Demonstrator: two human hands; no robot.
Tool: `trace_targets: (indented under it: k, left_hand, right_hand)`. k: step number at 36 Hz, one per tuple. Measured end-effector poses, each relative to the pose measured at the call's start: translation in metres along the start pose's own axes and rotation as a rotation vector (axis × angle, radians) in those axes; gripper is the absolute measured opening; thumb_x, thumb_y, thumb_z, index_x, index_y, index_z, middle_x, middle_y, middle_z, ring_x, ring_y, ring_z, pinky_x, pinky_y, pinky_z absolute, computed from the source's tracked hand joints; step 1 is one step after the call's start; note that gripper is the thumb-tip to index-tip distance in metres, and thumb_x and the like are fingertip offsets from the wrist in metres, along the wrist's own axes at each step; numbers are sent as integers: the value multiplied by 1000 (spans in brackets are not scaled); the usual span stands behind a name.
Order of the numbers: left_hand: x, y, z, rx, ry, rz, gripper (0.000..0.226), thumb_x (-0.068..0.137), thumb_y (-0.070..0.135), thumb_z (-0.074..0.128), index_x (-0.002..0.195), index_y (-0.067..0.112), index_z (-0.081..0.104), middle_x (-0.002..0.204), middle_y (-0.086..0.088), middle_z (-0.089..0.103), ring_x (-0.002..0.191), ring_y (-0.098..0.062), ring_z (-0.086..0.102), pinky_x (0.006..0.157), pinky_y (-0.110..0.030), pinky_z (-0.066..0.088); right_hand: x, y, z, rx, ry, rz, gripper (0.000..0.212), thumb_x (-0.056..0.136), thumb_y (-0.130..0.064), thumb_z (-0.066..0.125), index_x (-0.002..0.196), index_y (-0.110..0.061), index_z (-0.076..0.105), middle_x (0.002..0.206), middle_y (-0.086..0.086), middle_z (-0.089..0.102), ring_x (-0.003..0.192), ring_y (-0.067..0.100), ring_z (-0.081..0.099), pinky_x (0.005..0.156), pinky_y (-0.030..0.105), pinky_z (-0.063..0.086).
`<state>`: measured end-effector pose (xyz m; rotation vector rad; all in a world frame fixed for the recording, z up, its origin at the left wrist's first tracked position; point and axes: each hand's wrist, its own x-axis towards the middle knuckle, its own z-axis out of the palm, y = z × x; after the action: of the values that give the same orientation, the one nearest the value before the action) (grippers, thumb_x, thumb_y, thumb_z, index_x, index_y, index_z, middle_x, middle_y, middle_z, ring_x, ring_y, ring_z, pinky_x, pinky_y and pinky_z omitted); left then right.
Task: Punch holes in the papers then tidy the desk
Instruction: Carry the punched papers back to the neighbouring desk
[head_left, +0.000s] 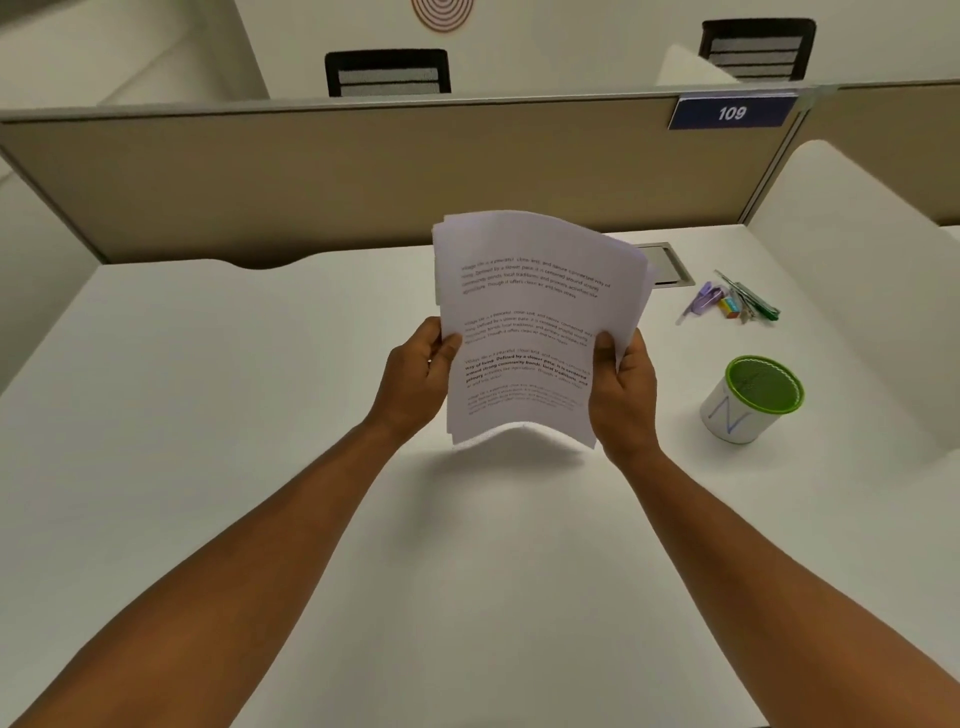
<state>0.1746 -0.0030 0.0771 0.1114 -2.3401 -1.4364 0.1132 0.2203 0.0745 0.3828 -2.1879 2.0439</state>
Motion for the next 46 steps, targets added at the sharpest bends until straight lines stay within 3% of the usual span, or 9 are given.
trace_targets:
  k: [5,8,11,16,22,31,40,43,46]
  left_hand:
    - [-6,-4,-5,-64,13,-26,14,98,46,46,109,40,52,102,28,66,94,1,67,68,-15,56]
    - [-11,-9,1,-60,3,-61,18,99,42,46,113,32,53,103,26,67,93,-1,67,68,-19,57]
    - [-12,-10,4,-30,18,-66,21,101,39,43,113,25,52,101,23,67,90,-1,67,67,-23,59]
    - [-7,-4,0,-14,54,-16,21,99,46,43,111,31,50,97,24,66,89,-1,68,64,-17,57]
    - [-7,-7,0,-63,49,-58,22,99,43,46,116,31,50,102,26,65,94,-1,67,66,-19,58]
    - [-1,3,7,-58,107,-22,14,100,38,44,111,32,50,97,26,64,92,-1,67,63,-15,56]
    - [-5,-10,14,-90,50,-104,21,100,38,47,120,31,48,99,29,63,95,0,66,67,-21,59]
    - [-5,-14,15,-52,59,-116,19,101,34,44,115,24,51,95,28,63,92,-6,68,64,-20,58]
    - [-5,-12,14,-42,95,-93,18,100,37,44,112,27,51,93,25,64,89,-1,67,61,-15,55]
  right_hand:
    - [-1,-1,0,-7,-17,3,29,98,-48,45,116,-26,50,100,-13,66,94,13,69,68,30,60]
    - [-6,5,1,-18,-26,13,21,98,-46,43,115,-35,50,99,-21,65,94,5,67,65,21,57]
    - [-7,6,2,-30,-18,16,23,99,-46,41,115,-32,50,99,-17,65,94,8,68,66,25,58]
    - [-2,-1,4,-10,-4,-10,15,99,-46,42,111,-40,49,100,-17,65,95,12,69,68,31,61]
    - [-3,4,5,-31,-36,30,22,99,-44,44,114,-30,49,101,-15,65,96,10,67,72,33,62]
    - [6,-5,5,-9,-25,-4,13,100,-43,44,111,-40,48,99,-18,65,96,12,69,68,31,62]
    - [2,13,0,-66,-56,59,33,98,-46,42,118,-20,47,109,-4,64,97,11,66,72,29,59]
    - [3,14,-1,-78,-46,54,32,99,-44,40,115,-17,48,101,-14,64,93,7,66,68,25,58]
    - [7,11,0,-94,-13,26,28,98,-42,40,111,-19,49,92,-23,64,89,2,66,63,17,55]
